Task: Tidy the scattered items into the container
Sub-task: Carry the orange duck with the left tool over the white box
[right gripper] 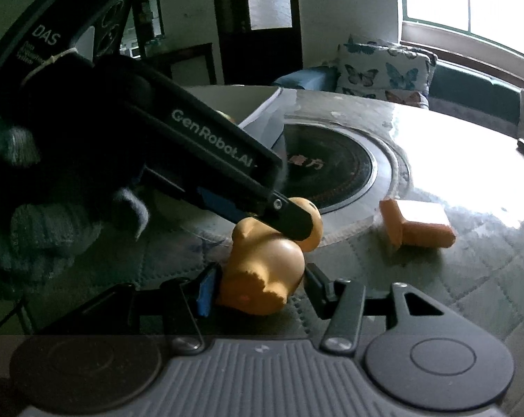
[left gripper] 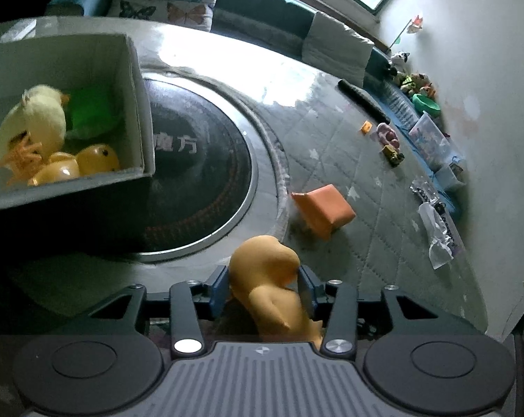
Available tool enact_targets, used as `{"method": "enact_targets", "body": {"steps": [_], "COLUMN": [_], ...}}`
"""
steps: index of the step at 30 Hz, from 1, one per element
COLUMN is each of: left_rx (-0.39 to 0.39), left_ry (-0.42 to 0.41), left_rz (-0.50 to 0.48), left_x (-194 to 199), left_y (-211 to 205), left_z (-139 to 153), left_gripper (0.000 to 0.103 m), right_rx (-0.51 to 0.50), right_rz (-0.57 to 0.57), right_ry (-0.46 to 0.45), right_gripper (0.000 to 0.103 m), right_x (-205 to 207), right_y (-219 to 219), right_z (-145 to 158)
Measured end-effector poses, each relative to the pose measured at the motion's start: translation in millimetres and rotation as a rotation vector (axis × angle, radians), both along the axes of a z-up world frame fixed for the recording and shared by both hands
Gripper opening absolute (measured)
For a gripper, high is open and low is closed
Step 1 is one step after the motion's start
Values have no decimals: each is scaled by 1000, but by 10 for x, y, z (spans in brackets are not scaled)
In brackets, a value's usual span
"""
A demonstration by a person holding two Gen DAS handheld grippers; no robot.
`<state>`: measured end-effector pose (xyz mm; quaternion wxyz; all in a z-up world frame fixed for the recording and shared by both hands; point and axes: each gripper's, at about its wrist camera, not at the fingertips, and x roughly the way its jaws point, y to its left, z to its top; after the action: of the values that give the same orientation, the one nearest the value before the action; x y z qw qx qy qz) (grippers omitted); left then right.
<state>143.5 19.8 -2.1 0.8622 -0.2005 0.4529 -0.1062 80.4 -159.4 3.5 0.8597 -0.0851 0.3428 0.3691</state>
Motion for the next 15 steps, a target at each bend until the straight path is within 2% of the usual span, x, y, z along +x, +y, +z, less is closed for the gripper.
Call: {"method": "enact_targets", "body": {"steps": [10, 15], "left_rx": [-16, -19], "left_ry": [-42, -68], "left_rz": [34, 52], "left_x": [-147, -232], "left_y": [87, 130], "left_z": [146, 245], "left_gripper": [46, 46], "right_rx": [0, 0], "right_rz": [-9, 17], "right_ry": [-13, -65], "right_gripper": [50, 50], "right_x": [-81, -138], "right_y": [37, 96], "right_z": [34, 183]}}
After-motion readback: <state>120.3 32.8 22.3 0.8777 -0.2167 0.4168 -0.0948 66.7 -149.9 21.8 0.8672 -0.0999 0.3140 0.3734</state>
